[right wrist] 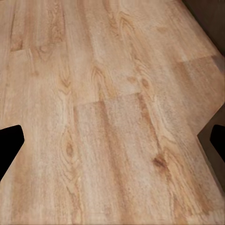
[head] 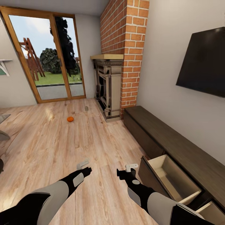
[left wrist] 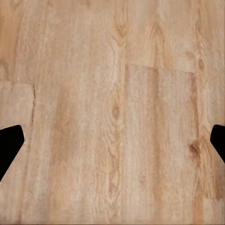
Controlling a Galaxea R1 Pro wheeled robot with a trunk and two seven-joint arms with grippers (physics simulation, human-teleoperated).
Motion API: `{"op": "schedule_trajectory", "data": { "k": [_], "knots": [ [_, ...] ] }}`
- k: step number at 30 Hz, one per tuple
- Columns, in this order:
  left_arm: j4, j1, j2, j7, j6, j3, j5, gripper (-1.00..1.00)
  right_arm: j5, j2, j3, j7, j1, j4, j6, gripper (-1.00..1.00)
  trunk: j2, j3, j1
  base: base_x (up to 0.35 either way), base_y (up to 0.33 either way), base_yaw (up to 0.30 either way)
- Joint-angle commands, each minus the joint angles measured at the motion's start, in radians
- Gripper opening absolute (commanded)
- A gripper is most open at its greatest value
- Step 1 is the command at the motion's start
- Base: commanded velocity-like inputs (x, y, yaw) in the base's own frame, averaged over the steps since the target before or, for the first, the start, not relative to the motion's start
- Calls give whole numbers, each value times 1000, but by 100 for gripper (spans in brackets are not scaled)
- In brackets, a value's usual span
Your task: Place each of the two pumpkins and all three candles from the living room inside a cabinet in the living room (use any cabinet), then make sure every cabinet is closed, and position the cauldron so it is next to a table in the living room.
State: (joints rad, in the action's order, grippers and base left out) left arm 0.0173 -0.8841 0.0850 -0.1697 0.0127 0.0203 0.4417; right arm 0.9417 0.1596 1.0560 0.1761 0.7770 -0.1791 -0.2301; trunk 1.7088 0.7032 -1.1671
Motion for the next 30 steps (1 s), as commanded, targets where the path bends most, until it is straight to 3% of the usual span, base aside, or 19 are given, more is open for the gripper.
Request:
{"op": "schedule_trajectory", "data": {
  "k": [1,3,14,30],
  "knots": [
    [1,2,-4,-4,1,3,5,100,8,0,9,5,1,0,-3,100,0,-1,0,-52,21,0],
    [1,9,-18,-4,1,3,5,100,7,0,9,5,1,0,-3,100,0,-4,0,-119,134,0],
    [1,12,-19,-4,1,3,4,100,8,1,10,5,1,0,-2,100,0,-12,0,-143,217,0],
    [1,13,-23,-4,1,3,2,100,6,3,12,5,0,0,-2,100,0,-18,0,-8,41,106]
  ]
}}
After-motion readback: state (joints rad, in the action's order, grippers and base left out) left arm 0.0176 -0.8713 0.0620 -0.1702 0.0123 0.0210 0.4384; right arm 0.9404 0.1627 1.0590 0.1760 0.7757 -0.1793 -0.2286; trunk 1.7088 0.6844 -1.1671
